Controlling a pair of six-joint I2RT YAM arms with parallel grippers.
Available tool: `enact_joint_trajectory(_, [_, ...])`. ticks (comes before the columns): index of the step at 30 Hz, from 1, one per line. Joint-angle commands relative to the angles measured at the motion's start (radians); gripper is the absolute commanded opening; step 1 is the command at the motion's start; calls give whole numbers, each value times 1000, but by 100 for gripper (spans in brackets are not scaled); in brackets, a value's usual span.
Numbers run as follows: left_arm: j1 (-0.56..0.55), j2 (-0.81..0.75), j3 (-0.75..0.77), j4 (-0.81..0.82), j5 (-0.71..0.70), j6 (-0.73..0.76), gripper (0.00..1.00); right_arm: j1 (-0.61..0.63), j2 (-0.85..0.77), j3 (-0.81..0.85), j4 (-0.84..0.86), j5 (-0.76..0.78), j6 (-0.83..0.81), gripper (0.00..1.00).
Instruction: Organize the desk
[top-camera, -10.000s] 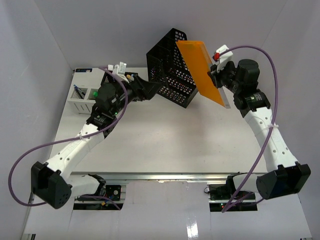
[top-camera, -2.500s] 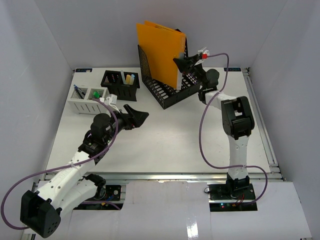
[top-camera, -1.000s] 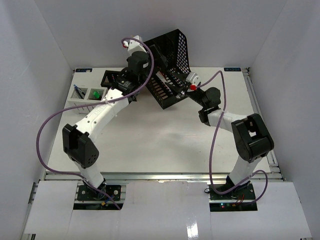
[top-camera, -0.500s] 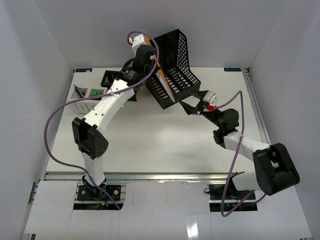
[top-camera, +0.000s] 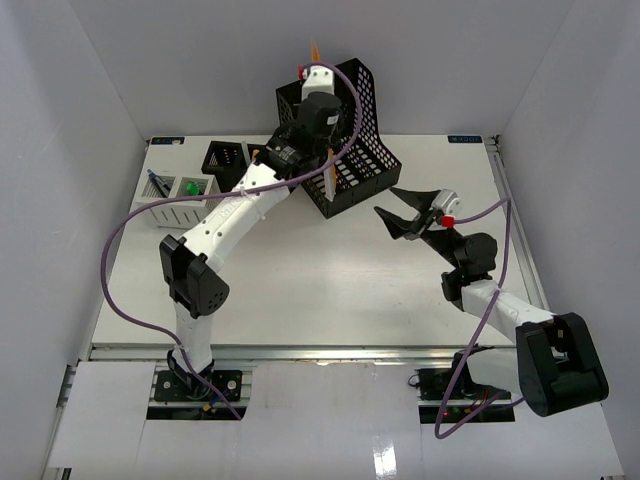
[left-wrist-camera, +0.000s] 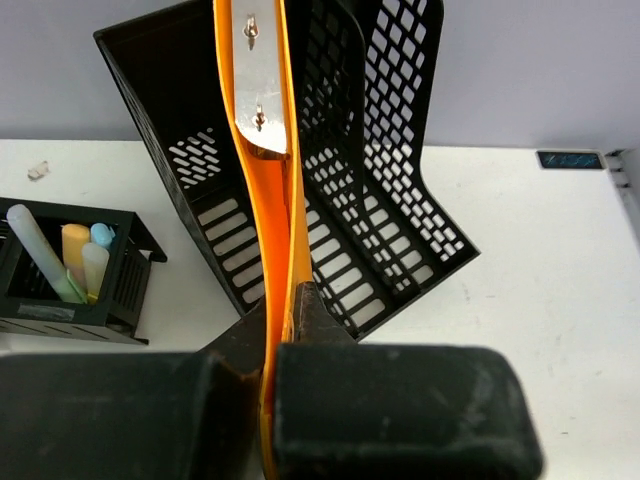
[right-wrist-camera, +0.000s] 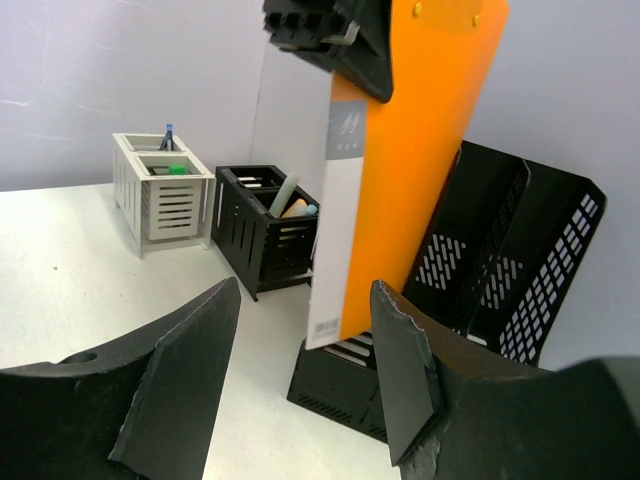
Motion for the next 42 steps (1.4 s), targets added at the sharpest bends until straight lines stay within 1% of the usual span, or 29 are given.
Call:
enact_joint_trajectory(1, [-33,-67,-83,224,-87,136,0,-37,-38,-29,274,-27,56,61])
enact_joint_trajectory(4, [-39,-66,-120,301,-94,180,0,-51,-45,-52,274,-46,67,60])
enact_joint_trajectory(9, [-39,-99,-259,437,-73,213,0,-64,-51,-73,276,-70,81,59])
enact_joint_trajectory(17, [-39,-94,-278,468,-55,193,0,-72,-47,-82,274,-85,97,58])
enact_joint_trajectory(21, [-39,-105,-315,437,-37,128,0,-80,-56,-91,274,-94,100,58])
enact_joint_trajectory(22, [-38,-102,-308,408,-35,95,12,-82,-57,-93,275,-99,102,58])
enact_joint_trajectory(23, [-37,-98,-297,375,-33,64,28,-84,-58,-95,276,-104,104,58])
enact_joint_trajectory(24, [-37,-93,-285,337,-27,49,51,-85,-60,-100,275,-113,107,58])
enact_joint_trajectory(26, [-37,-97,-281,298,-13,17,70,-89,-65,-105,274,-128,111,59])
enact_joint_trajectory(31, [-29,-131,-290,244,42,-44,86,-117,-77,-103,258,-171,134,58])
enact_joint_trajectory(35, [-28,-178,-290,229,101,-48,98,-147,-90,-81,174,-239,168,58])
enact_joint_trajectory(38, [-28,-240,-304,225,154,-34,98,-175,-101,-20,-39,-285,174,57])
enact_joint_trajectory(39, [-28,-273,-321,226,176,-29,98,-184,-104,17,-167,-298,149,58])
enact_joint_trajectory(40, [-28,-314,-348,230,201,-23,98,-190,-108,70,-341,-310,100,59])
enact_joint_trajectory(42, [-28,-409,-426,248,249,-9,98,-191,-104,207,-753,-300,-58,63])
